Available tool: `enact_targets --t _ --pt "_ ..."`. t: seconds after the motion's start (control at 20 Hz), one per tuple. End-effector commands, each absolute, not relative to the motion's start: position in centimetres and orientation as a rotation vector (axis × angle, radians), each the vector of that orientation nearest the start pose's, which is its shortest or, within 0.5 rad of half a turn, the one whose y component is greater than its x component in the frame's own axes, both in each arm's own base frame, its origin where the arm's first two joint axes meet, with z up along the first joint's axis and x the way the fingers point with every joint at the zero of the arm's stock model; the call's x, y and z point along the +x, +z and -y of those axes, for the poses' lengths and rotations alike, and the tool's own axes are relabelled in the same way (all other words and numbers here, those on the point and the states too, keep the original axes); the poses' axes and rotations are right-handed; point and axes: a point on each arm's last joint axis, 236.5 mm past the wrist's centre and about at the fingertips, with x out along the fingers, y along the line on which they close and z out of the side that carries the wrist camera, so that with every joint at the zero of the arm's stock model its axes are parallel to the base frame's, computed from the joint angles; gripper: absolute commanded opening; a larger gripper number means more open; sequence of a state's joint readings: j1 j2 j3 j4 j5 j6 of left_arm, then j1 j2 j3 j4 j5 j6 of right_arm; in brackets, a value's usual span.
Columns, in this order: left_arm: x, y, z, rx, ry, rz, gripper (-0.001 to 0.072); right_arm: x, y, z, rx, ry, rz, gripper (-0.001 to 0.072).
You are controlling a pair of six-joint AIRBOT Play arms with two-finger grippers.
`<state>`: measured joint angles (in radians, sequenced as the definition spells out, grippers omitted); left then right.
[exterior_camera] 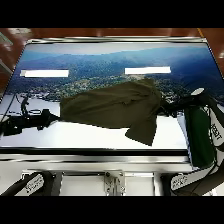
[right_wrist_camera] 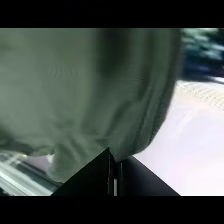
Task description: Fold the shirts.
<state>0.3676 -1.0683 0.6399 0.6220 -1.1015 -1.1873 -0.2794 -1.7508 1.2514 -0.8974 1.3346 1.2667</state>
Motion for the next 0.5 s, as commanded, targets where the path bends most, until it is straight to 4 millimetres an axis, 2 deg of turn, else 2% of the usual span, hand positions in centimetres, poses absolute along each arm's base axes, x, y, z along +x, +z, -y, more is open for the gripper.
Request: enact_targets --t 0.0,0.05,0.1,0.15,0.2,0.25,0.3,0.35,0.4,0.45 --pt "33.9 6.1 4.1 -0.608 -0.353 -1.034 0.0032 41.6 -0.9 -4.7 0.487 0.523 -1.341 0.0055" --pt "35.0 10.3 3.3 -0.526 -0.349 -0.944 0.0032 43.1 3.9 -4.1 0.410 0.525 -1.213 0.0055" --pt "36.2 16.0 2.7 -0.459 -0.337 -0.814 0.0032 44.4 9.9 -3.5 0.325 0.512 -1.056 0.0055" --pt "36.8 22.4 2.4 -0.406 -0.328 -0.670 0.0032 44.9 16.8 -3.2 0.245 0.491 -0.886 0.0055" --pt "36.5 29.9 2.3 -0.343 -0.317 -0.500 0.0032 44.4 23.5 -3.1 0.168 0.469 -0.726 0.0056" --pt "35.2 36.8 2.7 -0.275 -0.314 -0.342 0.0032 42.9 30.8 -3.4 0.091 0.440 -0.541 0.0055" --pt "32.8 43.5 3.5 -0.193 -0.316 -0.182 0.0032 40.6 37.2 -3.7 0.045 0.403 -0.378 0.0055" --pt "30.1 48.6 4.5 -0.122 -0.320 -0.057 0.0032 37.6 42.8 -3.7 0.009 0.353 -0.230 0.0055" --pt "26.8 53.0 5.6 -0.052 -0.318 0.057 0.0032 33.7 48.0 -4.1 -0.019 0.311 -0.078 0.0055" --pt "24.0 55.9 6.4 -0.012 -0.304 0.138 0.0032 29.7 52.1 -4.2 -0.043 0.258 0.050 0.0055"
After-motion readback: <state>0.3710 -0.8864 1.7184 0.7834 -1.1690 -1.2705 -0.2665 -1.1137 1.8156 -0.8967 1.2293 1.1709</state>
